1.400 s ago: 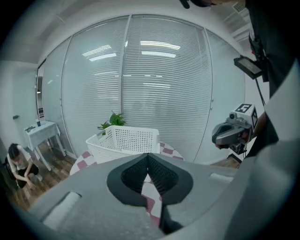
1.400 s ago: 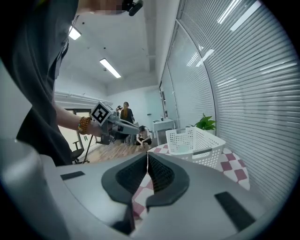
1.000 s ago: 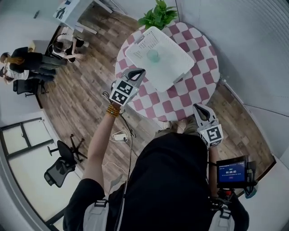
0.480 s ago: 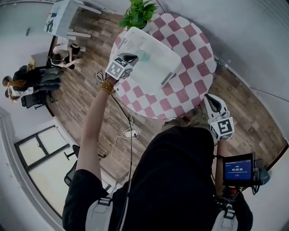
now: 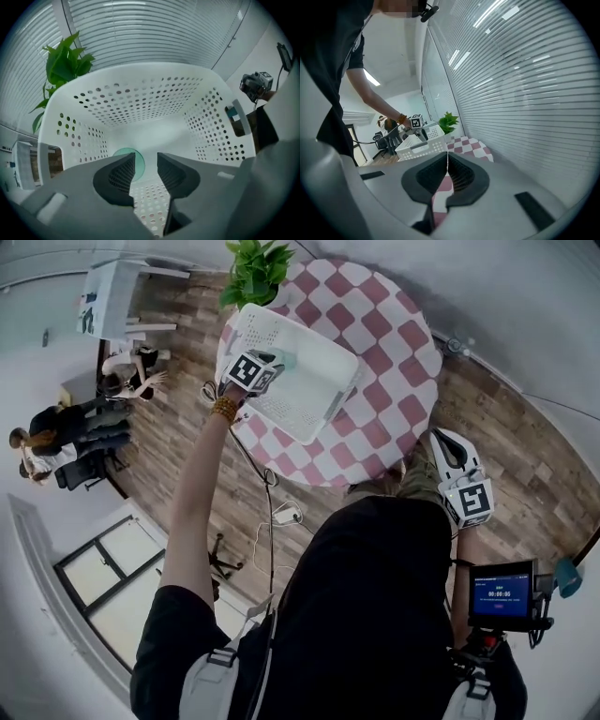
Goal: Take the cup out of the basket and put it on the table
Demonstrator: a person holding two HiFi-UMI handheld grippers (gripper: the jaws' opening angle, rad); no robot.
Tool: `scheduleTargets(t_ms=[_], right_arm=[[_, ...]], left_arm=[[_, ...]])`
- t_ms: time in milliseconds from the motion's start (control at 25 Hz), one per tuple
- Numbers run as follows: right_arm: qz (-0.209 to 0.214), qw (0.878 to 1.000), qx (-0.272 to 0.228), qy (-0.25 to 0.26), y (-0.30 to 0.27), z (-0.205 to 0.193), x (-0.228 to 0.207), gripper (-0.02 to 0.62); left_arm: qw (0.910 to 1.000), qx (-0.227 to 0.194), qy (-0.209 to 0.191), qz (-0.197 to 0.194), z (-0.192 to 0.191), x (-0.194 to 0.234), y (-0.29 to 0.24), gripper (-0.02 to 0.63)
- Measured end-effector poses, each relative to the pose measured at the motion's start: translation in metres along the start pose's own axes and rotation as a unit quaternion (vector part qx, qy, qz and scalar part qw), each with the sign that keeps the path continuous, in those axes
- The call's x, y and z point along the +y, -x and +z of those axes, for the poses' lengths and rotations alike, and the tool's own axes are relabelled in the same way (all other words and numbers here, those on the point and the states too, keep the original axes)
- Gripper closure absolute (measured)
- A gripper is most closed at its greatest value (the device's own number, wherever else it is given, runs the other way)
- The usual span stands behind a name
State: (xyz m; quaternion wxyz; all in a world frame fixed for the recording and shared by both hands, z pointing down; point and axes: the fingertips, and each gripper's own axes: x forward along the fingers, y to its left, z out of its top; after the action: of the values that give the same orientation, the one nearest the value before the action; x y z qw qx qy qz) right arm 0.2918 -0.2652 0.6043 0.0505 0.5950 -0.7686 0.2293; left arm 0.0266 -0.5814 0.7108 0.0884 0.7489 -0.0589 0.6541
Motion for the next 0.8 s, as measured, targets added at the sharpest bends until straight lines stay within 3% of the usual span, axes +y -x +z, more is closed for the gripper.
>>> scheduleTargets(t_ms=[320, 800], right_arm=[[-0.026, 0.999, 0.011, -0.025, 0.004, -0.009, -0.023, 0.584], [-0.033, 0.999, 0.025, -0.036, 0.007, -0.022, -0.036, 0.584]], left_arm=[[0.9972, 0.067, 0.031, -0.017, -0.006, 0.015, -0.044, 0.469], [0.9877, 0.14, 0.064, -0.025, -0.007, 0.026, -0.081, 0.469]])
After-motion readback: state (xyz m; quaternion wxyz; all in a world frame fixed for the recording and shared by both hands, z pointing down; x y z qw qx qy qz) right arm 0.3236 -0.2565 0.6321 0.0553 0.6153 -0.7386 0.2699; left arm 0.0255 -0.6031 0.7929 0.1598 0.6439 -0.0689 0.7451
